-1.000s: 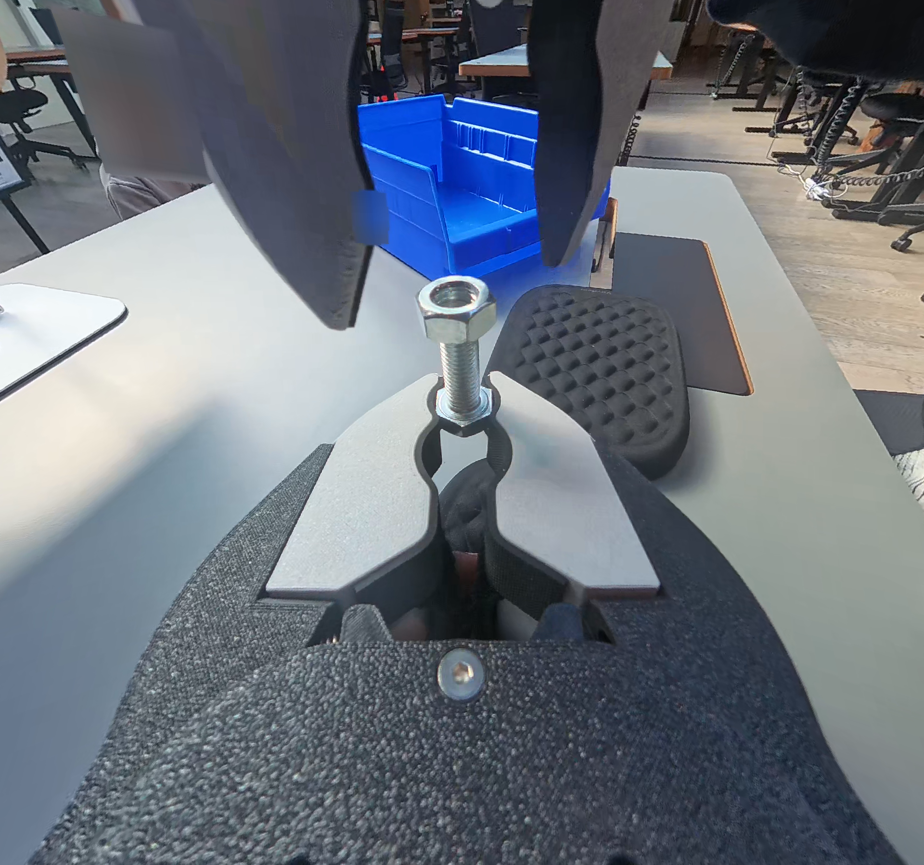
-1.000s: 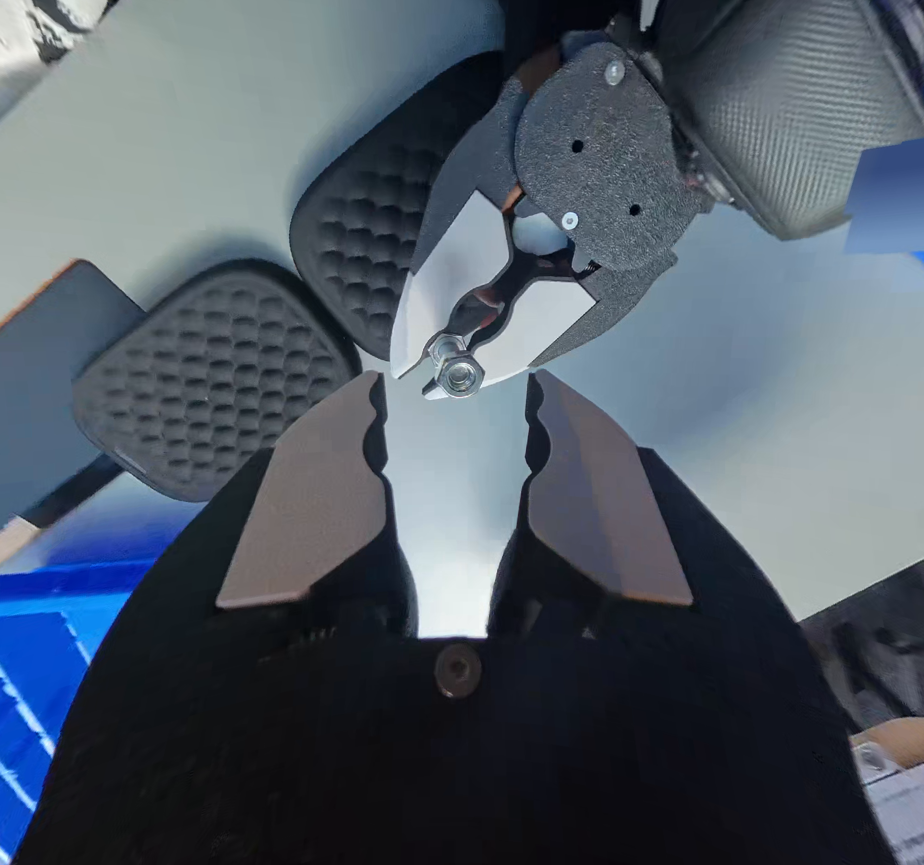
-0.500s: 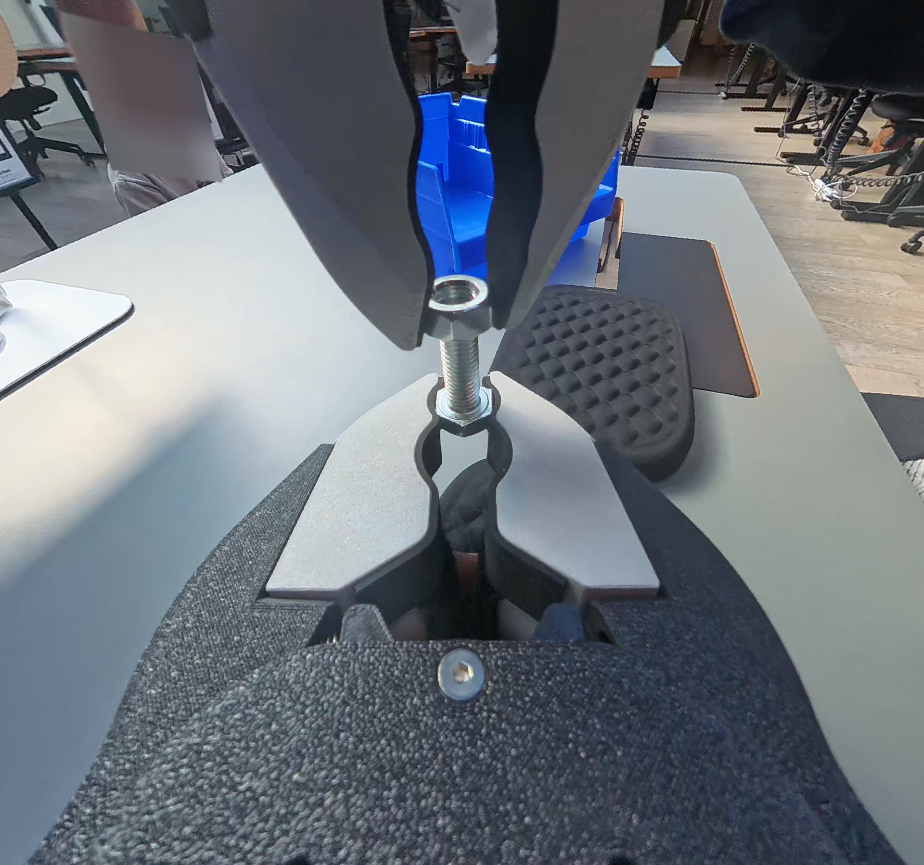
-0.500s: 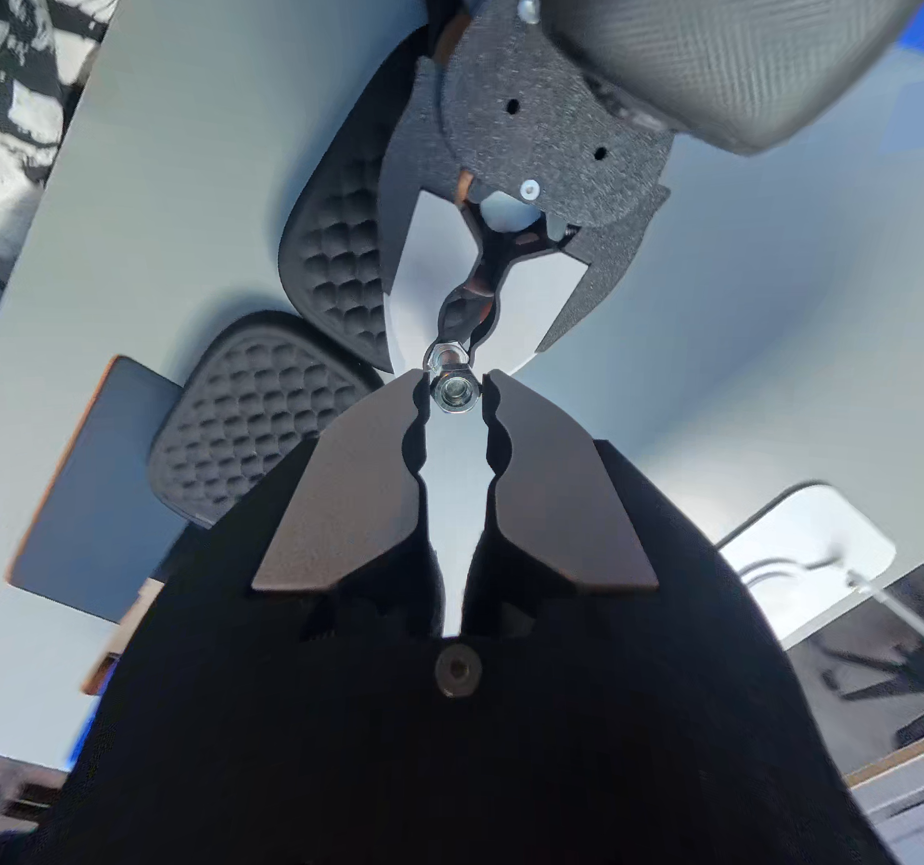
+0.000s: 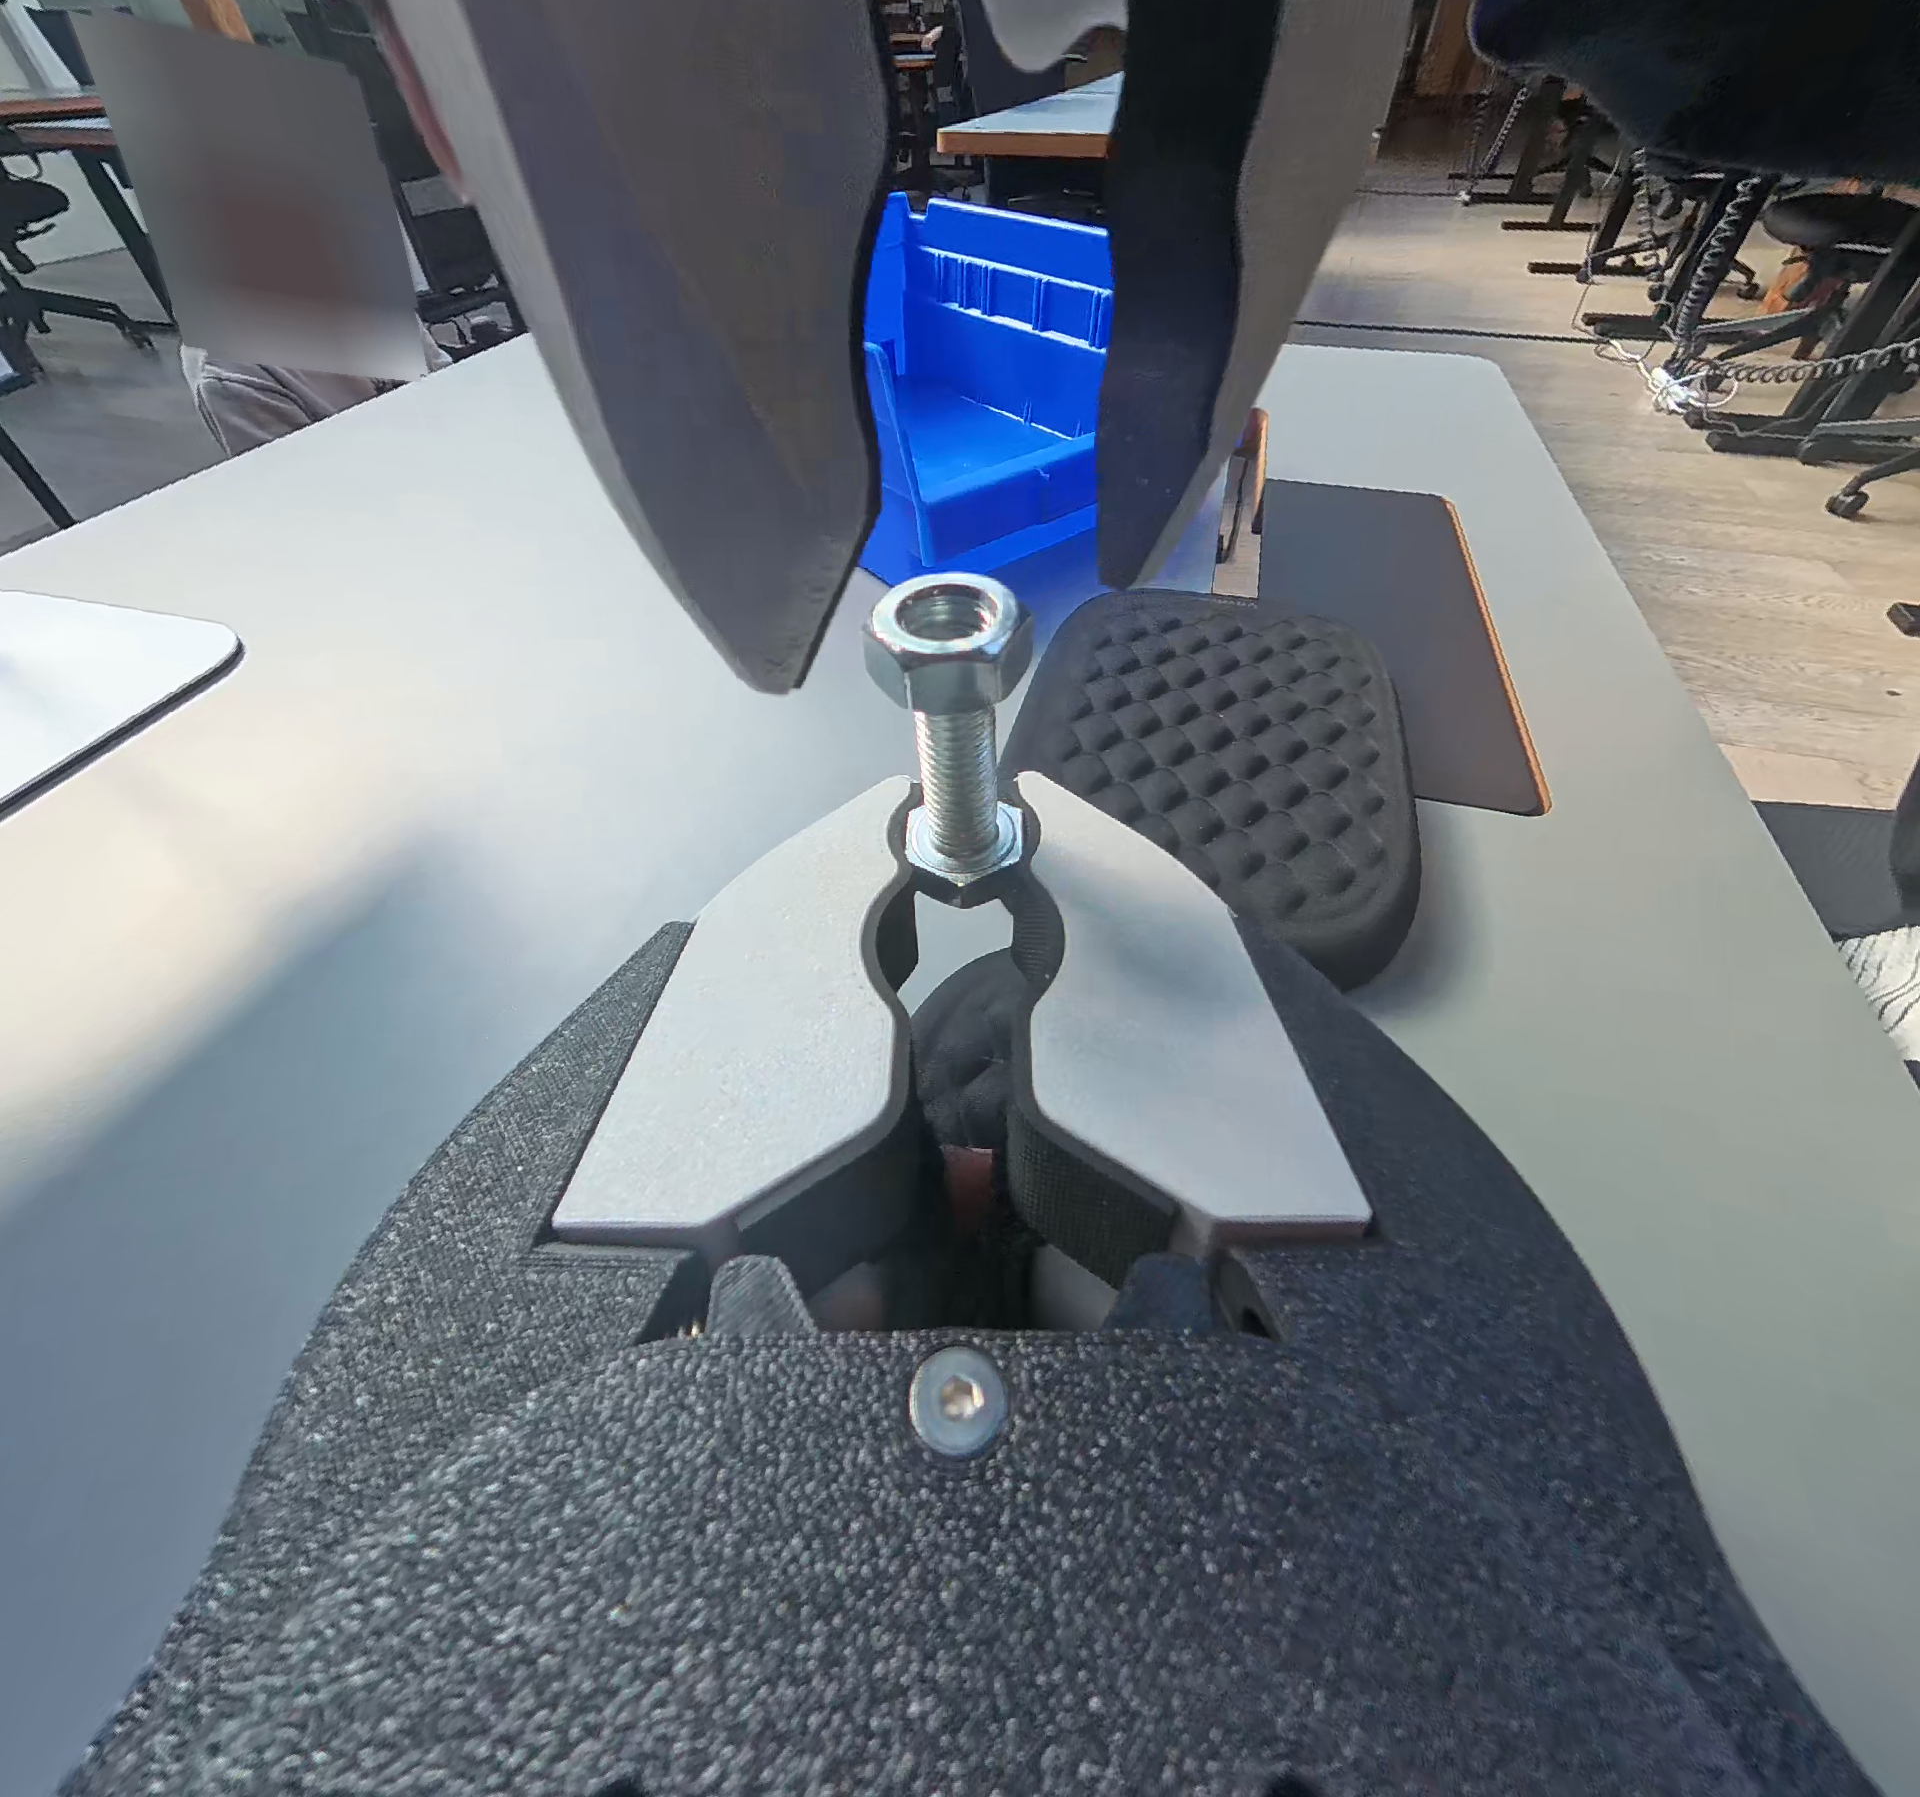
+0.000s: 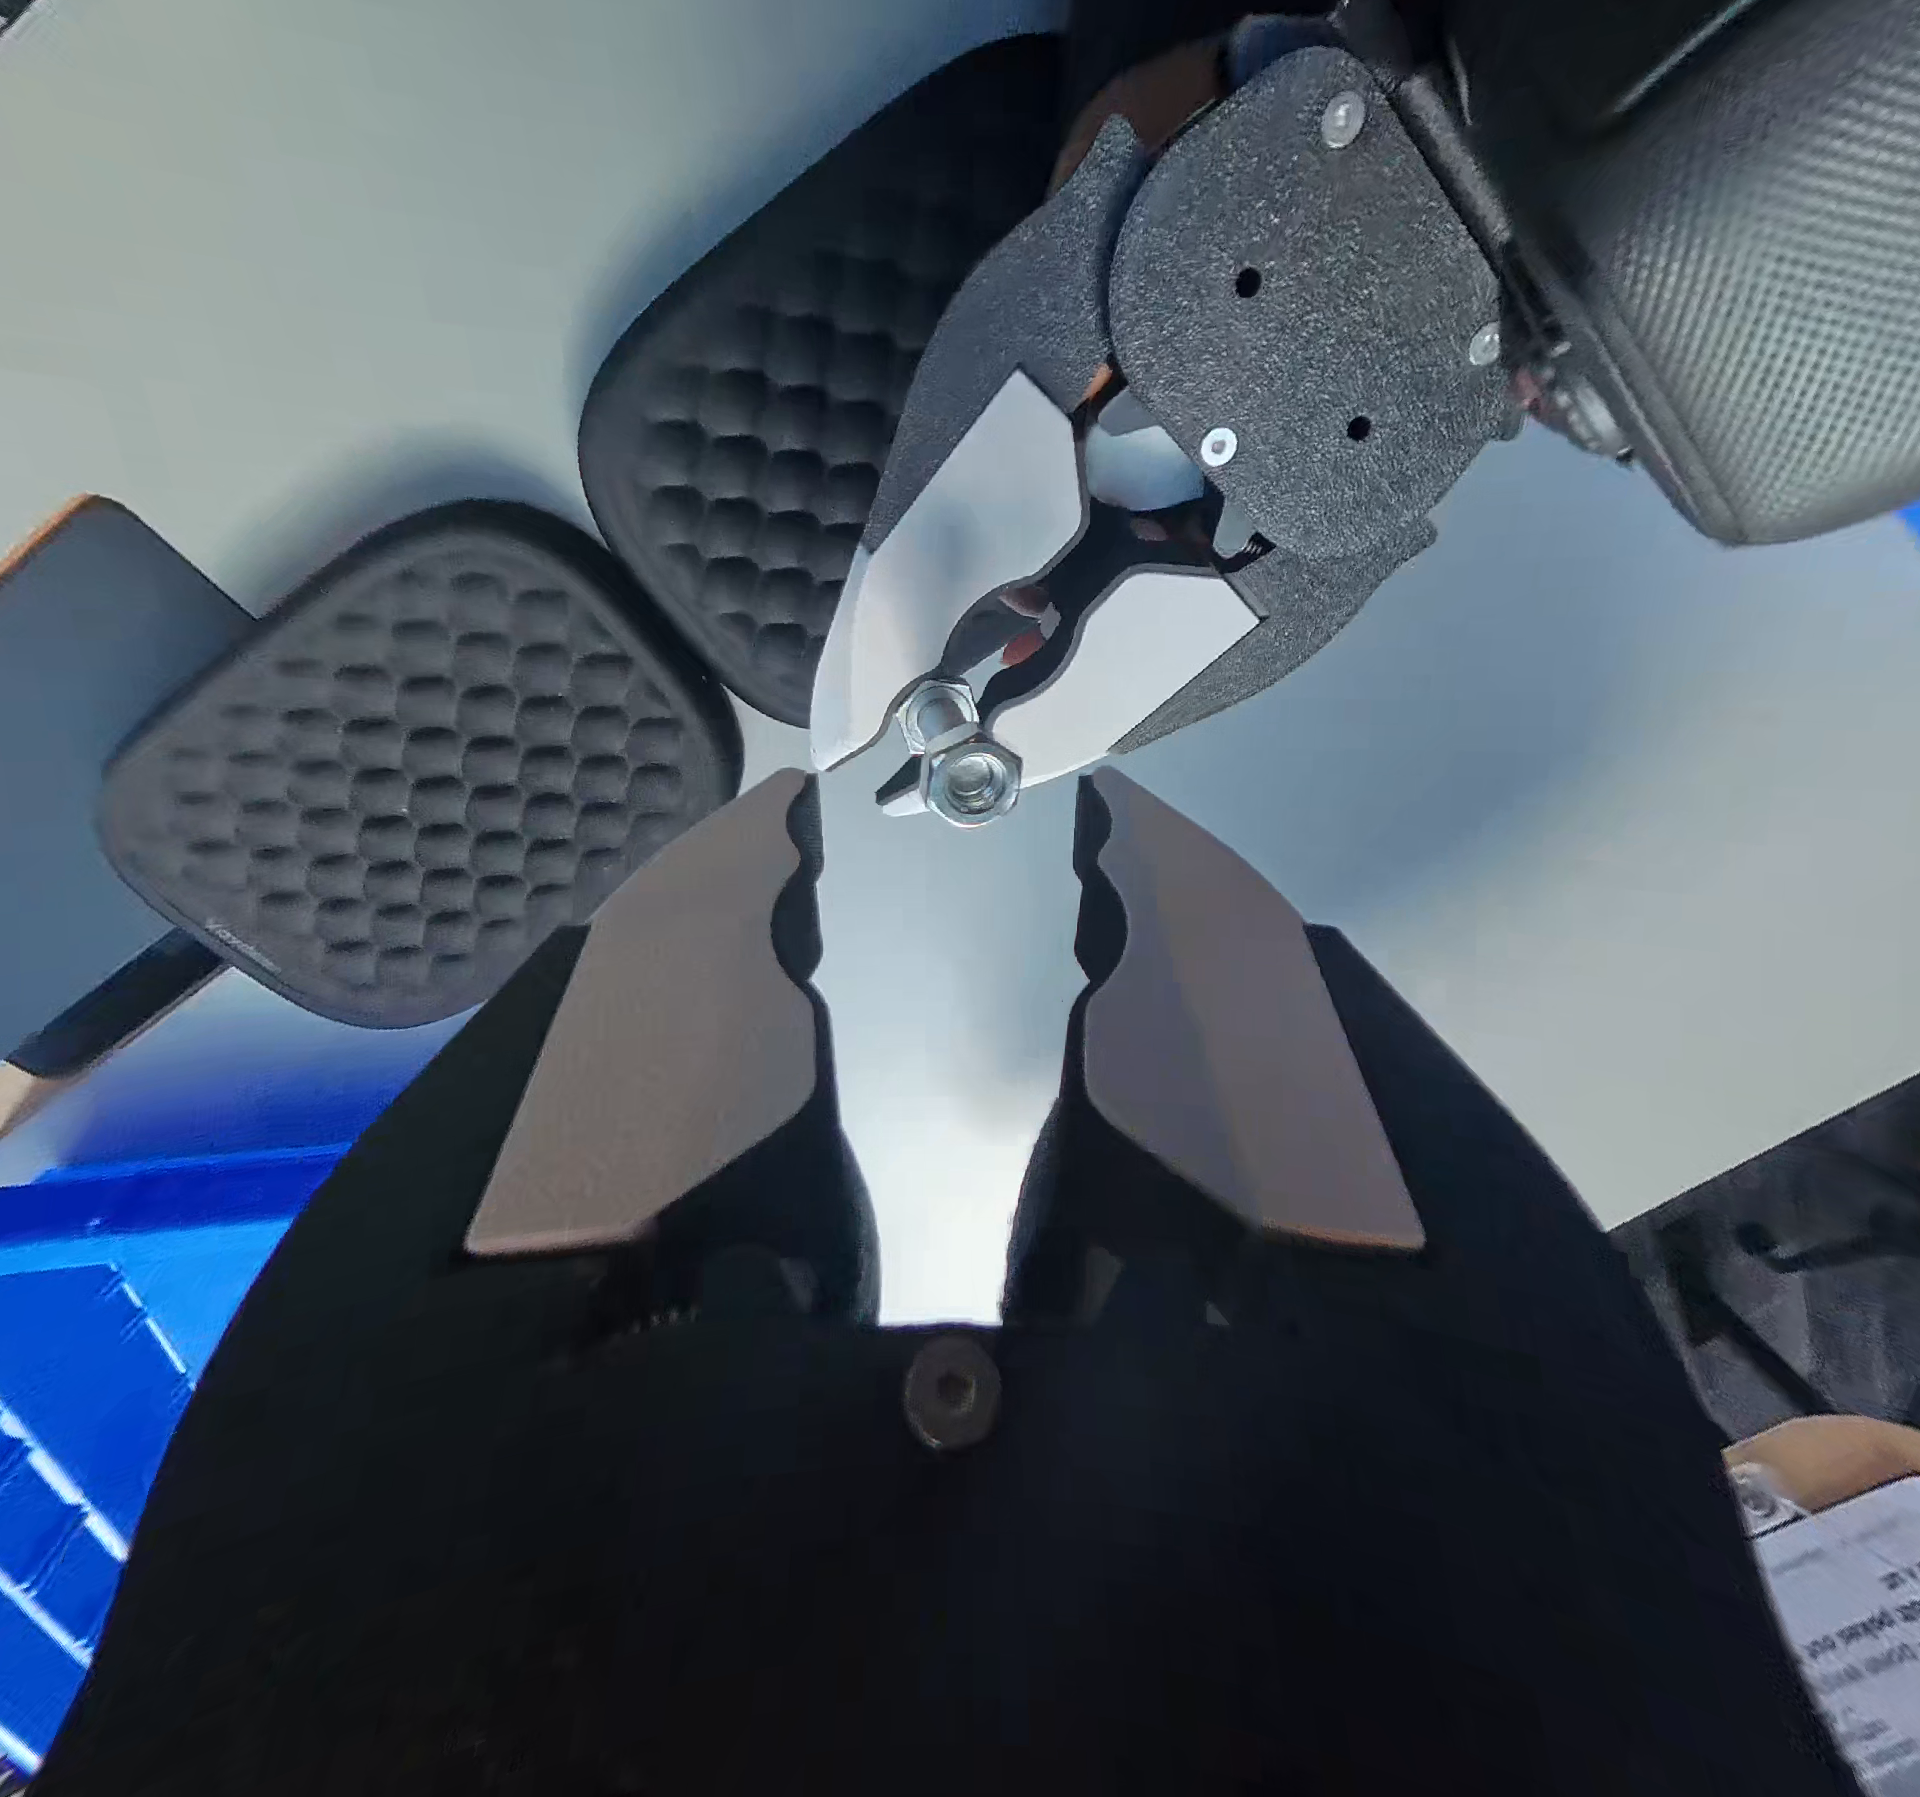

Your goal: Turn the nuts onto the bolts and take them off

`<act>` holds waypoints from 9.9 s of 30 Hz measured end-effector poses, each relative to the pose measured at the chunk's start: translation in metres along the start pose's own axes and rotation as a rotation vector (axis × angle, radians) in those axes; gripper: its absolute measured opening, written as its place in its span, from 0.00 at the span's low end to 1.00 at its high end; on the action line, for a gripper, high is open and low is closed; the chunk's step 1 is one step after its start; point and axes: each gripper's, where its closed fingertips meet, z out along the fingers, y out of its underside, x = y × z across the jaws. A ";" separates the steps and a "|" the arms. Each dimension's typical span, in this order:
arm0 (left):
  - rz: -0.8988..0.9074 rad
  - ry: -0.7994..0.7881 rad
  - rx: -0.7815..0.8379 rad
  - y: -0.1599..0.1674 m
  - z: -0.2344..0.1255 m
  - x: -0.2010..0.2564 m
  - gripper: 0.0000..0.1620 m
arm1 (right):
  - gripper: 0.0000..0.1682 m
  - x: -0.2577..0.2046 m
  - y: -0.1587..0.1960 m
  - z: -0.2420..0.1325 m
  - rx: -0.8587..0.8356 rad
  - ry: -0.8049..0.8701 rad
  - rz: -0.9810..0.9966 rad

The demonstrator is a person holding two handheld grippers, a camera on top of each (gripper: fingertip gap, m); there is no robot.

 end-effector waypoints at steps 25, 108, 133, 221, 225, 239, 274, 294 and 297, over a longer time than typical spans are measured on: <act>0.004 -0.011 0.002 0.000 0.001 0.000 0.08 | 0.30 0.015 -0.012 -0.019 0.441 0.287 0.796; -0.025 0.095 -0.039 0.007 0.003 0.009 0.08 | 0.03 -0.020 -0.010 -0.002 1.219 0.788 0.833; 0.002 0.103 -0.069 0.011 0.005 0.013 0.09 | 0.50 0.003 -0.039 0.012 1.288 0.732 0.826; 0.000 0.097 -0.061 0.011 0.004 0.012 0.09 | 0.35 -0.001 -0.024 0.013 1.232 0.768 0.854; -0.005 0.097 -0.054 0.010 0.004 0.012 0.09 | 0.25 -0.005 -0.015 0.011 1.207 0.786 0.873; -0.011 0.094 -0.047 0.009 0.003 0.011 0.08 | 0.10 -0.013 0.001 -0.001 1.219 0.854 0.882; -0.021 0.093 -0.036 0.007 0.003 0.009 0.08 | 0.03 -0.016 0.000 -0.001 1.219 0.821 0.883; 0.005 0.105 -0.058 0.009 0.004 0.013 0.09 | 0.51 0.007 -0.041 0.020 1.217 0.758 0.804; 0.003 0.099 -0.057 0.009 0.004 0.012 0.09 | 0.43 0.006 -0.034 0.019 1.206 0.766 0.833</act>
